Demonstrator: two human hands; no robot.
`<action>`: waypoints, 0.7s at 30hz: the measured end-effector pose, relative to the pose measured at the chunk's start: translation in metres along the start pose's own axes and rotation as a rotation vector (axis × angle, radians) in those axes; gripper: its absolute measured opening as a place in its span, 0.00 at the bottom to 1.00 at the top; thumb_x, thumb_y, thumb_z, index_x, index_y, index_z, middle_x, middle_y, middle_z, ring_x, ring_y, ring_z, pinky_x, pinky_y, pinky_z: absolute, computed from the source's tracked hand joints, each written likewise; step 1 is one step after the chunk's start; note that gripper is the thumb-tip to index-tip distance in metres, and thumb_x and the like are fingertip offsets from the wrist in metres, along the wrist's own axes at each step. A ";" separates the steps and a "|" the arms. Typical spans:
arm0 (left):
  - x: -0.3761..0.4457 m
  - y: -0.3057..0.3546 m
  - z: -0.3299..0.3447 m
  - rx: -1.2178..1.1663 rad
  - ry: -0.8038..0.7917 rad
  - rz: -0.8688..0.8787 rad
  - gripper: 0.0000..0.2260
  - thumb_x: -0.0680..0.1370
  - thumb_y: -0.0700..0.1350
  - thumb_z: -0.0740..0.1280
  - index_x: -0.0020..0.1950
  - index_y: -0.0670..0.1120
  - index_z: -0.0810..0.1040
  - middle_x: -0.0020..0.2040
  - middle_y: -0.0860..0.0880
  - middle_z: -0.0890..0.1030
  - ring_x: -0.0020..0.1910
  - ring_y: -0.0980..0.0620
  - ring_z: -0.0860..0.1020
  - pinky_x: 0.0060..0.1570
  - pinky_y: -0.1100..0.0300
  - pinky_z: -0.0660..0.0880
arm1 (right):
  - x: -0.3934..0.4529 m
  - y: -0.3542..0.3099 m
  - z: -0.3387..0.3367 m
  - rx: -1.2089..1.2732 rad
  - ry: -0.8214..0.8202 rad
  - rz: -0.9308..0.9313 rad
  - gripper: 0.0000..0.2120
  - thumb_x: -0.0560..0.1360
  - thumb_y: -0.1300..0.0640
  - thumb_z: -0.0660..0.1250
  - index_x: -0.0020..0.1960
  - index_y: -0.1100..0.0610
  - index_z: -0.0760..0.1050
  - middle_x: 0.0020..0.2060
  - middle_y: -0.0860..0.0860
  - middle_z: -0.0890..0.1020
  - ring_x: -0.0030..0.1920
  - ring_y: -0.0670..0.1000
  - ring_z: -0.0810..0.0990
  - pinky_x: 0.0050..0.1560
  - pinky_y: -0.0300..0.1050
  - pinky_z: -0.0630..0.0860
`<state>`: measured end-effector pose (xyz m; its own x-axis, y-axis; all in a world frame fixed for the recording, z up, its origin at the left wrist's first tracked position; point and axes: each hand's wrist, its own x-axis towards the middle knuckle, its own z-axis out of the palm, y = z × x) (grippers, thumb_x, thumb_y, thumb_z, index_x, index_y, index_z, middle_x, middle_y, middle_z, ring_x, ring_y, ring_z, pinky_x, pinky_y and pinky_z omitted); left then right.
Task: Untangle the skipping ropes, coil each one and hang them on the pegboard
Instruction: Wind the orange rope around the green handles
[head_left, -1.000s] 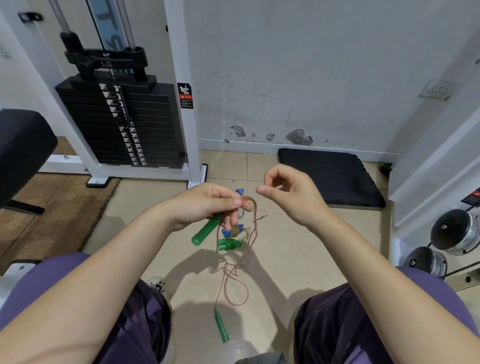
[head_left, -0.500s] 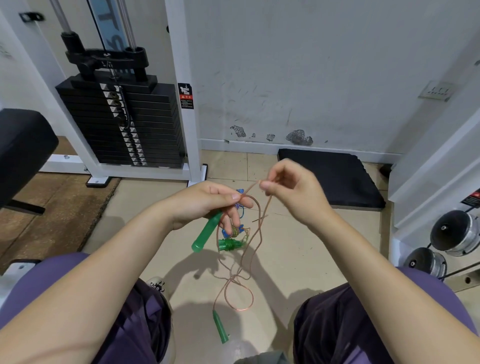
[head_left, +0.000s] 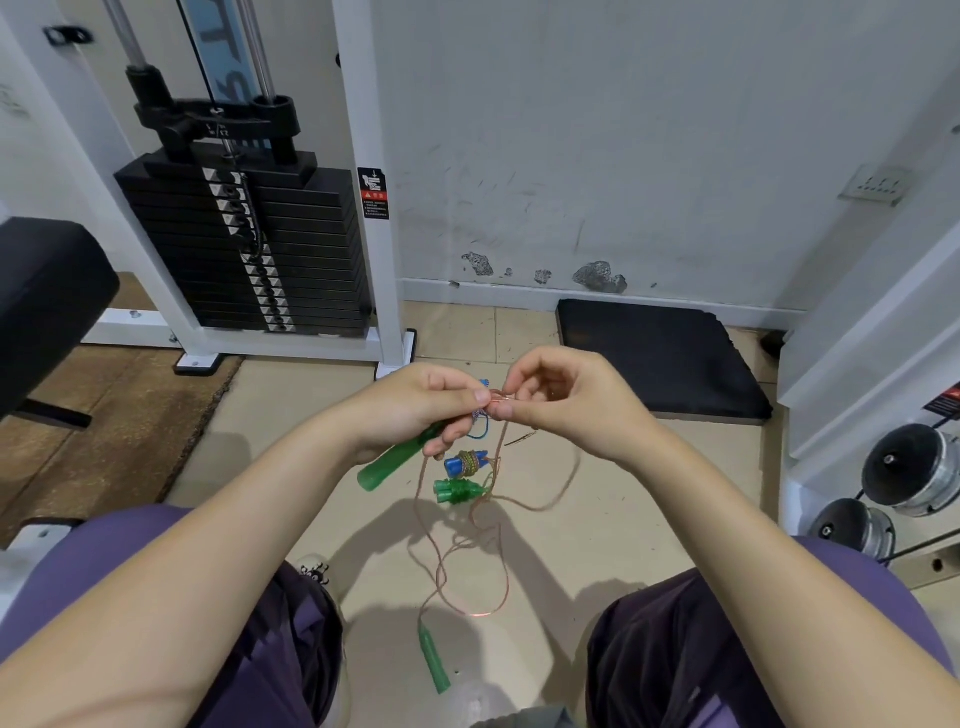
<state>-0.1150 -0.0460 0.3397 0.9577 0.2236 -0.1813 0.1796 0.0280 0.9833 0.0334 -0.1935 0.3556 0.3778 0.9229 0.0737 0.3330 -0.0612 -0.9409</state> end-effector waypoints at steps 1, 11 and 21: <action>0.000 -0.001 -0.001 -0.010 0.001 -0.001 0.09 0.82 0.42 0.63 0.49 0.42 0.82 0.27 0.48 0.72 0.21 0.53 0.66 0.27 0.60 0.66 | 0.000 0.000 -0.002 0.004 -0.006 0.005 0.10 0.67 0.61 0.79 0.42 0.56 0.79 0.32 0.50 0.78 0.34 0.47 0.73 0.38 0.42 0.72; -0.001 0.002 -0.017 -0.022 0.044 0.047 0.12 0.81 0.45 0.63 0.45 0.46 0.85 0.29 0.48 0.73 0.24 0.53 0.69 0.31 0.60 0.71 | 0.006 -0.001 -0.021 0.086 0.400 -0.056 0.09 0.75 0.65 0.70 0.44 0.54 0.72 0.30 0.46 0.75 0.31 0.49 0.74 0.35 0.40 0.72; 0.001 -0.001 -0.007 0.043 -0.020 0.023 0.11 0.82 0.46 0.64 0.48 0.39 0.81 0.32 0.46 0.79 0.27 0.50 0.75 0.33 0.62 0.74 | 0.006 0.002 0.001 -0.084 0.120 -0.030 0.10 0.71 0.65 0.74 0.40 0.53 0.76 0.33 0.50 0.75 0.35 0.50 0.71 0.40 0.45 0.69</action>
<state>-0.1154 -0.0393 0.3384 0.9660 0.2040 -0.1588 0.1661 -0.0188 0.9859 0.0355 -0.1879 0.3537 0.4654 0.8731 0.1452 0.4147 -0.0702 -0.9073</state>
